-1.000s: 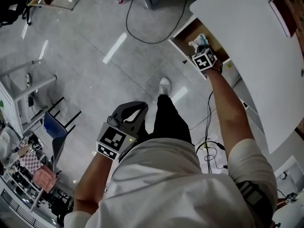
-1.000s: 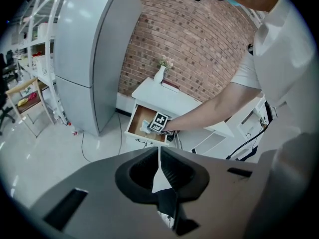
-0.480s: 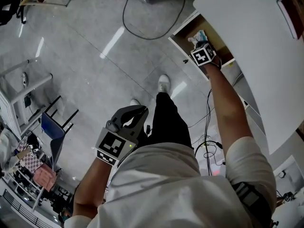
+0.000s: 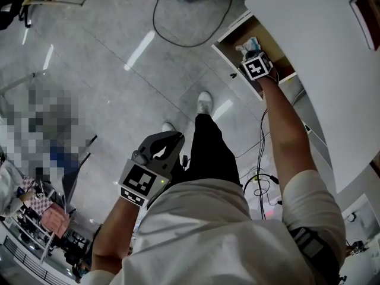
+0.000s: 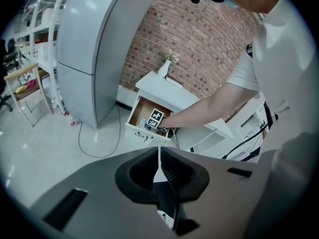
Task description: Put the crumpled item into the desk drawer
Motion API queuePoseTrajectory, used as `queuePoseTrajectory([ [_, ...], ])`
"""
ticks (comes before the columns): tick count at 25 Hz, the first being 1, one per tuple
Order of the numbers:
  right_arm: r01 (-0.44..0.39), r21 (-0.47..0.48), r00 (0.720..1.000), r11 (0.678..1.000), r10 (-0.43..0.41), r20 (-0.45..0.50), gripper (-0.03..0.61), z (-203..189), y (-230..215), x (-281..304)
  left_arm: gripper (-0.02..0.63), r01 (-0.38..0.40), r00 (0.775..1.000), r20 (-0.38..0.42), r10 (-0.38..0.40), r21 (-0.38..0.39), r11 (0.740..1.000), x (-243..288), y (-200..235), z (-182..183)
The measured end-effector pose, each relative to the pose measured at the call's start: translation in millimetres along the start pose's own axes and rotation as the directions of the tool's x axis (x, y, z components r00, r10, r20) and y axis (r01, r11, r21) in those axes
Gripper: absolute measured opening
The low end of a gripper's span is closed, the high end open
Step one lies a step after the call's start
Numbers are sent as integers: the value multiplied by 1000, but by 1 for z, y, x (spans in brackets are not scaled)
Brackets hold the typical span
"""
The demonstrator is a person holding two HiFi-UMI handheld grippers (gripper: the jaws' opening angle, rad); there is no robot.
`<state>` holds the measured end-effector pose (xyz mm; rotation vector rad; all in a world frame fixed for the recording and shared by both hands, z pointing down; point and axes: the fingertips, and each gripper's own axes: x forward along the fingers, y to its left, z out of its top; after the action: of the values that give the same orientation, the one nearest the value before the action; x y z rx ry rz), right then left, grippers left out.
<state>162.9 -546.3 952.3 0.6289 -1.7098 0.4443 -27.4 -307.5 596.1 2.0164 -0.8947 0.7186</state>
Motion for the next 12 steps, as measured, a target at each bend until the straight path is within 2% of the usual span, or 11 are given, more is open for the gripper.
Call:
queuePoseTrajectory([
  [4,-24,19,999,1000,25,-27,64,-7,1,-4,32,2,1000,-1,-2,2,1000,1,-1,-2],
  [12,-37,8,999,999,37,-5,66,-8,14,-31,32,17,1000,9,-17,19,1000,-10,-5,-1],
])
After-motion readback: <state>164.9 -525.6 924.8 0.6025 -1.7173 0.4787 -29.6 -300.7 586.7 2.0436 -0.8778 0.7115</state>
